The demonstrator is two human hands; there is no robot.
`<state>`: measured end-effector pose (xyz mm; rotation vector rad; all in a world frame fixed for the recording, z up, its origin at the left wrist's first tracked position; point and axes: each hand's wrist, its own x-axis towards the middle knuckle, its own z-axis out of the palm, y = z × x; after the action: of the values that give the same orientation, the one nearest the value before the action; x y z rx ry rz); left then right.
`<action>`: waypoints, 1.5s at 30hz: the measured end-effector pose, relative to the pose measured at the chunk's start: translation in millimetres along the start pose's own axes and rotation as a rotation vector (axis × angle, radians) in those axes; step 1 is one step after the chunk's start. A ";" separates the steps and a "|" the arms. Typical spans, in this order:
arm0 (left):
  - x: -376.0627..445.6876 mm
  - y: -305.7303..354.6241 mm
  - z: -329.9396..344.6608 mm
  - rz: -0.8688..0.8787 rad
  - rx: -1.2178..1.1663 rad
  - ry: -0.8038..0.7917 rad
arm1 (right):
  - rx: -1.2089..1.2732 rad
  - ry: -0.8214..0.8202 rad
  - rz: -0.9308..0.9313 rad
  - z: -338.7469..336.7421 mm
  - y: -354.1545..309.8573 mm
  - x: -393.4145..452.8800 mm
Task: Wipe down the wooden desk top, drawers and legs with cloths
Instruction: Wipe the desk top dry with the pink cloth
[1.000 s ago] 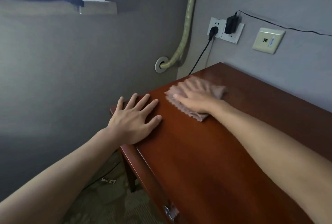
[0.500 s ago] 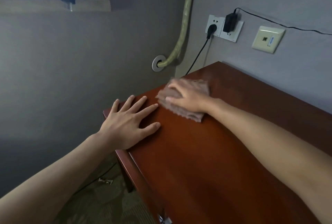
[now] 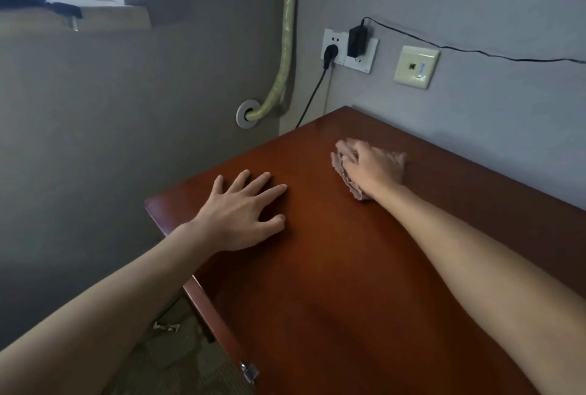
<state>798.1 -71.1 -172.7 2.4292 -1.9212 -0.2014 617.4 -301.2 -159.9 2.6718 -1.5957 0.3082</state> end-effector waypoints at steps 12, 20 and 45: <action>20.9 34.4 12.7 -0.046 0.049 0.022 | -0.023 -0.116 0.106 -3.1 80.8 -19.5; 27.8 49.1 2.0 -0.004 0.033 0.016 | 0.013 -0.267 -0.488 -2.7 37.7 -40.7; 38.0 79.5 6.8 -0.019 0.009 0.042 | -0.087 -0.223 -0.078 -23.7 84.4 -123.8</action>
<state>729.1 -126.2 -173.7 2.4380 -1.8864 -0.1421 482.9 -231.2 -165.8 2.7746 -1.5103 -0.0623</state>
